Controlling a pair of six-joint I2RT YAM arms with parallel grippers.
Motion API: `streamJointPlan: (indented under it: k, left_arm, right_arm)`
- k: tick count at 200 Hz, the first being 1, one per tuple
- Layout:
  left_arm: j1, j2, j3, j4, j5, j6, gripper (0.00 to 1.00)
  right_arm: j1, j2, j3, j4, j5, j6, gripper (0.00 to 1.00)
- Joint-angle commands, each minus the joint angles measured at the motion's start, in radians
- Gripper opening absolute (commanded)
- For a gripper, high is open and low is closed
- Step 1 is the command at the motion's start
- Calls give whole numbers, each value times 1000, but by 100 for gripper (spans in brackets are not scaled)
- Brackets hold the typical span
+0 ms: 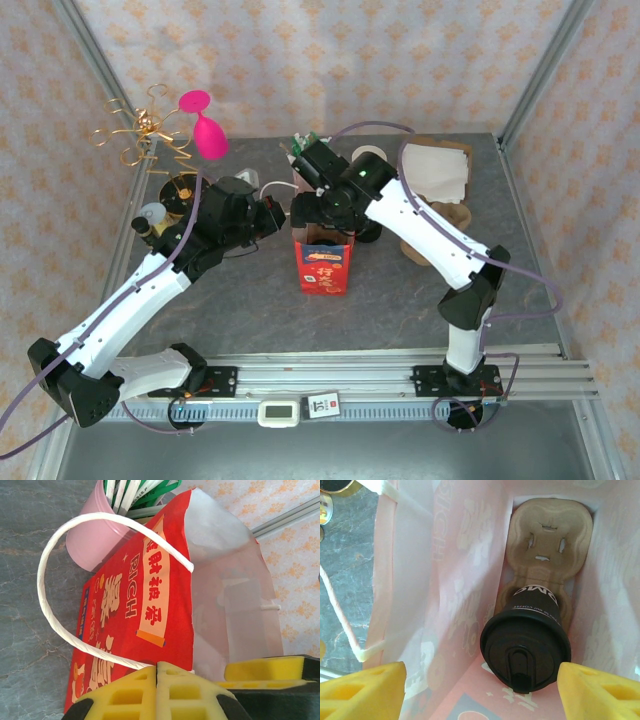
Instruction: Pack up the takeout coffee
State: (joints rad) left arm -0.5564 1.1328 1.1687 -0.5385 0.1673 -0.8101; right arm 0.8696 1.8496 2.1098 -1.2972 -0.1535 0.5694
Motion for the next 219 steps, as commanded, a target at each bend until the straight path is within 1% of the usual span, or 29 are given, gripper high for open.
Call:
streamJointPlan:
  k: [1,110,119,129,149,175,219]
  left_arm:
    - [-5,-3,44,-30,-26,18,0]
    - [-6,-5,127,-75,-58,48,0]
    - [-5,-5,136,-78,-62,53,0]
    - [-5,-3,149,-85,-65,59,4]
    - [-5,5,180,-105,-77,76,4]
    - [-3,20,235,-146,-119,114,7]
    - [31,65,297,-158,-126,182,12]
  right_arm:
    - [-3,-58,34,-11,22,9,78]
    - [-34,-124,99,-10,17,-35,77]
    - [-43,-124,112,-9,14,-45,77]
    - [-55,-128,120,-10,14,-55,77]
    - [-83,-134,132,-10,19,-74,77]
    - [-120,-149,132,10,21,-101,77]
    - [-208,-177,70,103,-41,-164,78]
